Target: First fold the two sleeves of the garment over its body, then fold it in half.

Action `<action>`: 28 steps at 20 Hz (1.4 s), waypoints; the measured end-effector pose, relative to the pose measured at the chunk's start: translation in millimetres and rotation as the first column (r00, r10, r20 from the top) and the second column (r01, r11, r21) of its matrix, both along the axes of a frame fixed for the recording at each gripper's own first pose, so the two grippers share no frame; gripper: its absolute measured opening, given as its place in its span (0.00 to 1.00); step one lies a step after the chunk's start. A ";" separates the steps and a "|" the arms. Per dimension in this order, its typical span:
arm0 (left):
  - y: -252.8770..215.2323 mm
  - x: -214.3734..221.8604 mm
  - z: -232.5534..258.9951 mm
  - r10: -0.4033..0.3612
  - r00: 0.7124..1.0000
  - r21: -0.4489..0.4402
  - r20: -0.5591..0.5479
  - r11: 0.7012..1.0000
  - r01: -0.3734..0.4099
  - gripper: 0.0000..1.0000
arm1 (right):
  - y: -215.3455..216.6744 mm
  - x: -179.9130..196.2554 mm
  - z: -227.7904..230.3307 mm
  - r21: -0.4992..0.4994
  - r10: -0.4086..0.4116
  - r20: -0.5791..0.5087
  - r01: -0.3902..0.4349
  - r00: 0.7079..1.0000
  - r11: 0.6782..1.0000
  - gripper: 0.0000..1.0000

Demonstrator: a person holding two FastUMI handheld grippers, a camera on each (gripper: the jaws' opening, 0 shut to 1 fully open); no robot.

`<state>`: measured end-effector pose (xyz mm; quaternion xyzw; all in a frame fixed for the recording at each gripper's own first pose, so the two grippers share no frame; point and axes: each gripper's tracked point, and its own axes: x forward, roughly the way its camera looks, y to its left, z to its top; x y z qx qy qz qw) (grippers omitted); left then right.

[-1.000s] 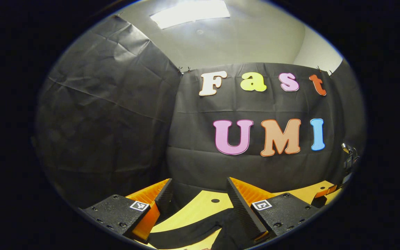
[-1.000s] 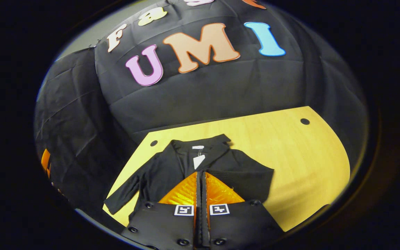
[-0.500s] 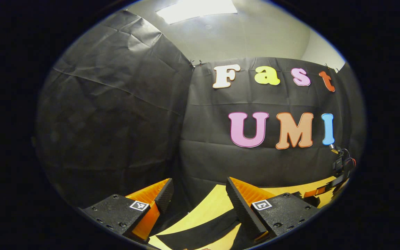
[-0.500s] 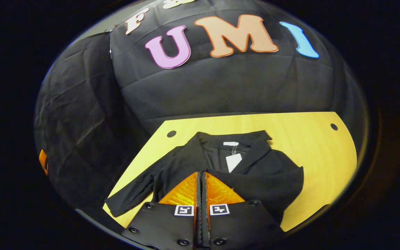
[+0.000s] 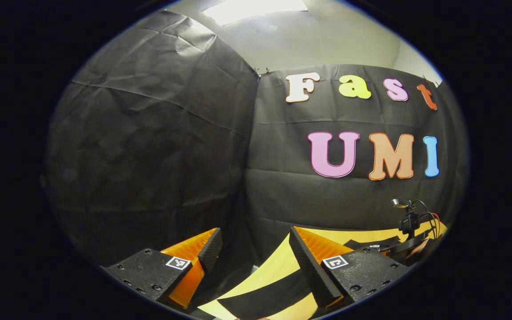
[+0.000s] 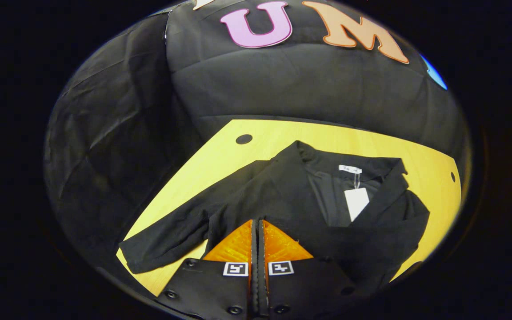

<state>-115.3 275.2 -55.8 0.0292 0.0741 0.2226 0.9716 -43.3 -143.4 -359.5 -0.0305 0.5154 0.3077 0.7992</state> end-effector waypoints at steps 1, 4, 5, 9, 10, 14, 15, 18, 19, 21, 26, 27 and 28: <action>1.4 0.0 -6.4 0.003 1.000 -0.001 -0.012 1.000 -0.003 0.92 | 0.8 -1.3 1.6 0.000 0.007 -0.003 -0.007 1.000 1.000 0.02; 2.6 -0.6 -25.7 0.003 0.999 -0.019 -0.053 1.000 -0.004 0.94 | 7.3 -1.0 12.3 0.063 0.032 0.057 -0.035 0.998 0.997 0.36; 2.9 -1.3 -31.5 0.002 0.998 -0.025 -0.064 1.000 -0.003 0.93 | 12.2 5.3 20.7 0.073 0.029 0.114 -0.038 0.993 0.997 0.67; 3.9 -0.3 -52.7 -0.001 0.995 -0.052 -0.097 0.999 -0.004 0.93 | -7.8 20.1 67.9 0.101 0.005 0.298 -0.037 0.954 0.994 0.98; 4.4 -0.3 -57.8 -0.002 0.995 -0.059 -0.104 0.998 -0.004 0.93 | -13.6 20.5 84.5 0.118 -0.004 0.335 -0.037 0.942 0.992 0.99; 7.6 0.0 -95.6 -0.016 0.985 -0.083 -0.171 0.997 0.002 0.93 | -49.2 19.8 145.7 0.190 -0.081 0.482 -0.014 0.872 0.982 0.99; 5.2 -3.1 -108.6 -0.021 0.981 -0.087 -0.193 0.996 0.004 0.92 | -60.9 20.9 162.9 0.209 -0.109 0.517 -0.001 0.849 0.978 0.98; -1.3 -4.4 -146.0 -0.045 0.962 -0.102 -0.269 0.995 0.018 0.92 | -95.7 13.6 192.9 0.225 -0.175 0.567 0.052 0.805 0.973 0.96; -2.9 -5.5 -157.8 -0.055 0.954 -0.109 -0.296 0.994 0.023 0.93 | -108.0 13.2 194.9 0.228 -0.192 0.563 0.073 0.804 0.971 1.00; -6.4 -5.0 -183.6 -0.070 0.937 -0.125 -0.342 0.992 0.028 0.93 | -132.0 12.3 199.8 0.225 -0.234 0.559 0.126 0.795 0.966 0.96; -5.0 -16.6 -240.1 -0.050 0.887 -0.159 -0.459 0.987 -0.026 0.93 | -186.1 2.5 201.3 0.207 -0.312 0.560 0.235 0.767 0.950 0.98; -1.8 -20.6 -249.4 -0.039 0.880 -0.163 -0.473 0.986 -0.044 0.93 | -193.2 0.3 197.7 0.196 -0.316 0.556 0.248 0.769 0.949 0.95; 1.2 -24.5 -257.2 -0.034 0.870 -0.168 -0.492 0.984 -0.056 0.93 | -196.0 -2.5 194.8 0.184 -0.316 0.553 0.257 0.771 0.949 0.98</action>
